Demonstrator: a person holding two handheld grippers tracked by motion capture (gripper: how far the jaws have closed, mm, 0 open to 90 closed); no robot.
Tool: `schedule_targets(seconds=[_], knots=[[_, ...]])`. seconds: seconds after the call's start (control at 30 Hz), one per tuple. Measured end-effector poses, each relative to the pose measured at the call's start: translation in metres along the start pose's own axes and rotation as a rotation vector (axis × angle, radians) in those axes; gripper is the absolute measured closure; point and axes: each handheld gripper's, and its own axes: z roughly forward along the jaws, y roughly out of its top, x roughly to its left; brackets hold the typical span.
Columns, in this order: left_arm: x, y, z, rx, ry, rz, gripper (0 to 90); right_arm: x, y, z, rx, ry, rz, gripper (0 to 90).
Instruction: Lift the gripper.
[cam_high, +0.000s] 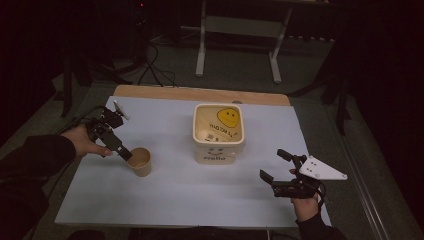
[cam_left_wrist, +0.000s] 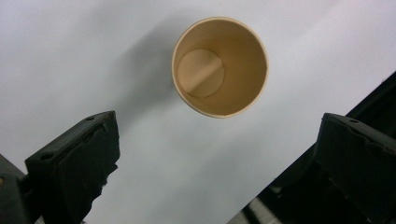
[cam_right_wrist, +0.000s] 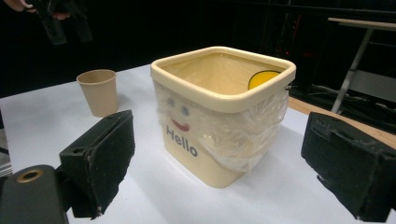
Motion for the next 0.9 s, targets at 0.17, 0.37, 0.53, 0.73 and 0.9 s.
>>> schedule_targets(seconds=[0.17,0.37,0.53,0.73,0.9], knots=[[-0.004,0.005,-0.006,-0.028,-0.008,0.057,1.2,0.0,0.0,0.001,0.006,0.007,0.004,9.6],[-0.02,0.011,-0.005,0.0,-0.021,0.213,1.2,0.0,0.0,0.001,0.007,0.013,0.006,9.5],[-0.029,0.015,-0.001,0.042,0.006,0.301,1.2,0.0,-0.001,0.001,0.01,0.018,0.003,9.6],[-0.035,0.02,-0.001,0.056,-0.005,0.352,1.3,0.0,-0.001,0.001,0.016,0.029,0.004,9.6],[-0.04,0.024,-0.001,0.077,0.0,0.399,1.3,0.0,-0.001,0.002,0.018,0.034,0.004,9.6]])
